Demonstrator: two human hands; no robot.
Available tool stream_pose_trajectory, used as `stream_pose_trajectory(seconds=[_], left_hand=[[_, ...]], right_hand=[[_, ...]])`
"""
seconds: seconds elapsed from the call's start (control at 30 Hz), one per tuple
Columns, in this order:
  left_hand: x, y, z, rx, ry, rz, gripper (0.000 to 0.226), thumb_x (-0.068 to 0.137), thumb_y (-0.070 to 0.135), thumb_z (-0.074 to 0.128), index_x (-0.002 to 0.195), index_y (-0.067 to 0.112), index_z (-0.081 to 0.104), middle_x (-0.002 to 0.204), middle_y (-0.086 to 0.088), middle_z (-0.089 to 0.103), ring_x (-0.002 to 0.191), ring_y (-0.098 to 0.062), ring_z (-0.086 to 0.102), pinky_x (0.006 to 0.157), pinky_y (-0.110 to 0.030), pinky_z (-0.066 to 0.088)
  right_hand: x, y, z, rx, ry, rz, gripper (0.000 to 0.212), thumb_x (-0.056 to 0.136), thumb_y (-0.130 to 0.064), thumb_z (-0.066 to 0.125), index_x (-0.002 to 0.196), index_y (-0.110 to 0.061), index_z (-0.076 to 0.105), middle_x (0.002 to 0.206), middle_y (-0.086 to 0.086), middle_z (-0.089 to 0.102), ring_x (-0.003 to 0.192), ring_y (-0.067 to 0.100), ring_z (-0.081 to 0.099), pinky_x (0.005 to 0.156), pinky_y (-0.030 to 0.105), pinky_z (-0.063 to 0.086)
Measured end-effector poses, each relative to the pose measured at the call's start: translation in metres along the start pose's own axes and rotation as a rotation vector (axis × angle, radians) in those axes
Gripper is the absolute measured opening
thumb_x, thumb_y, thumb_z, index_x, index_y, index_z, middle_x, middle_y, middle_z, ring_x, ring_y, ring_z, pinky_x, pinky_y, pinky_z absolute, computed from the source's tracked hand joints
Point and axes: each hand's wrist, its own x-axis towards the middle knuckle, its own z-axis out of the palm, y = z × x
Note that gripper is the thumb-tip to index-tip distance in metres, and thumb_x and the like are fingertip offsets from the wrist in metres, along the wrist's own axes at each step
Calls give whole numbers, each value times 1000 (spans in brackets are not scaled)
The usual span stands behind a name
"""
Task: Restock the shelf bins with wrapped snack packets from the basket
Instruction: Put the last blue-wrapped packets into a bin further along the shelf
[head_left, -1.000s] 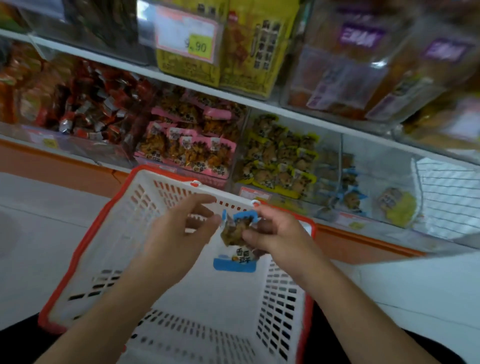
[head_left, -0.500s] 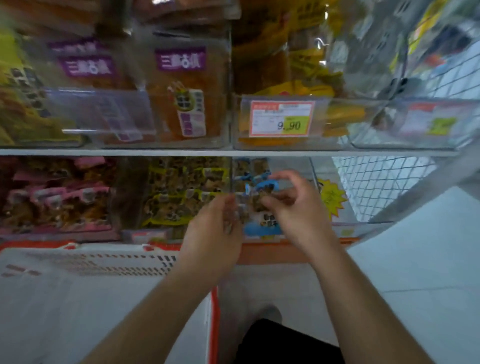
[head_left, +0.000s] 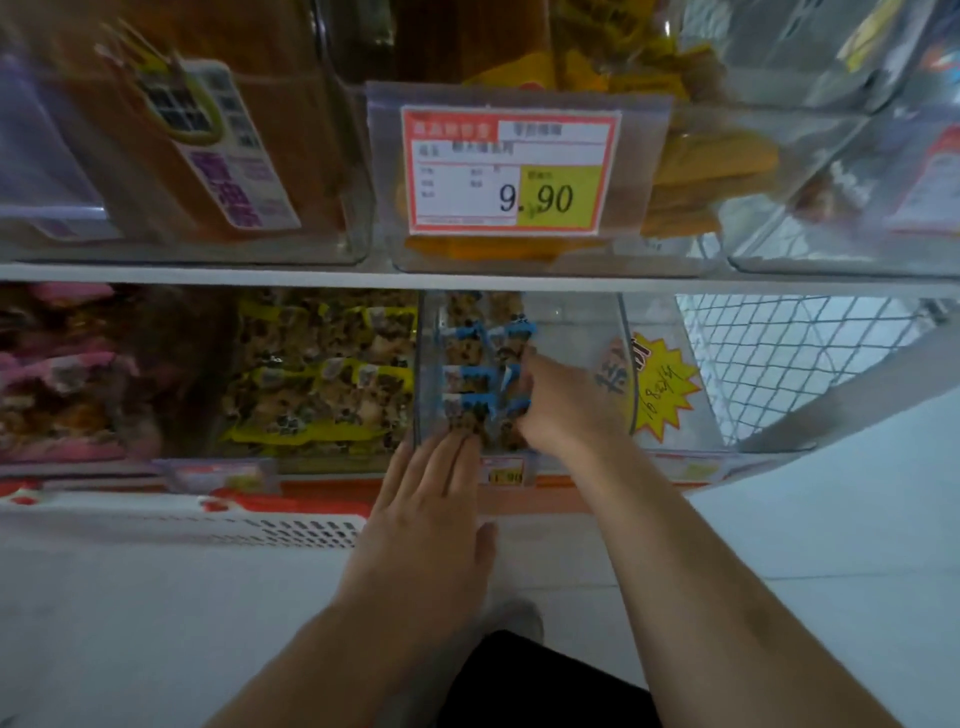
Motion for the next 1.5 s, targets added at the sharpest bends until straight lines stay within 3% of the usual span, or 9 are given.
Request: stream_pose_trajectory(seconds=[0.43, 0.53, 0.6, 0.7, 0.87, 1.1, 1.23, 1.37, 1.5], left_hand=[[-2, 4, -1, 65, -80, -59, 86, 87, 27, 33, 165, 18, -3, 171, 5, 0, 158, -13, -9, 127, -37, -14], [6, 13, -13, 93, 5, -81, 78, 79, 21, 55, 154, 12, 40, 159, -4, 41, 149, -23, 39, 127, -47, 16], [18, 18, -20, 96, 130, -81, 65, 68, 11, 71, 132, 12, 64, 137, -6, 61, 124, -30, 62, 108, -54, 42], [46, 32, -35, 146, 205, -9, 52, 74, 2, 73, 125, 12, 66, 130, -8, 58, 114, -32, 62, 96, -50, 51], [113, 29, -25, 90, -11, -80, 41, 93, 13, 69, 131, 16, 56, 133, -9, 51, 108, -26, 65, 95, -42, 56], [156, -8, 11, 160, -168, -30, 16, 96, 25, 63, 107, 14, 68, 94, -4, 67, 87, -22, 64, 79, -33, 51], [171, -12, 19, 196, -169, -41, 15, 97, 18, 59, 85, 15, 67, 77, 2, 58, 77, -18, 59, 75, -32, 51], [176, -27, 32, 278, -190, -4, 14, 94, 20, 62, 104, 21, 72, 91, -1, 68, 83, -20, 65, 79, -38, 59], [169, -15, 16, 281, -198, 85, 31, 102, 21, 56, 129, 6, 58, 119, -12, 63, 106, -26, 63, 83, -31, 55]], right_hand=[[-27, -5, -10, -52, 75, -119, 58, 90, -20, 72, 145, -13, 54, 144, 13, 45, 127, 37, 53, 107, 47, 49], [-30, 0, -9, -13, -4, -145, 58, 94, -19, 69, 149, -17, 52, 152, 11, 40, 132, 36, 50, 109, 42, 43], [-27, 4, -7, 43, -26, -136, 49, 95, -20, 66, 143, -18, 59, 147, 11, 45, 128, 35, 56, 105, 39, 46], [-24, 5, -3, 72, 27, -158, 39, 97, -17, 60, 135, -16, 65, 137, 12, 52, 121, 32, 59, 99, 36, 45], [-23, 13, -3, -8, 61, -207, 39, 98, -18, 63, 136, -12, 62, 132, 13, 57, 121, 32, 59, 102, 38, 47], [-1, 8, -2, 37, -85, -147, 40, 98, -24, 62, 136, -14, 65, 136, 13, 52, 115, 34, 61, 103, 48, 55], [8, 12, -2, 46, -97, -173, 24, 99, -20, 60, 119, -12, 71, 119, 9, 61, 96, 23, 59, 86, 37, 55], [10, 16, 1, -14, -108, -199, 29, 100, -24, 61, 126, -14, 70, 128, 10, 61, 96, 20, 54, 79, 32, 45], [10, 15, 5, -30, -60, -196, 55, 93, -24, 67, 146, -16, 56, 143, 15, 48, 125, 37, 55, 100, 41, 50]])
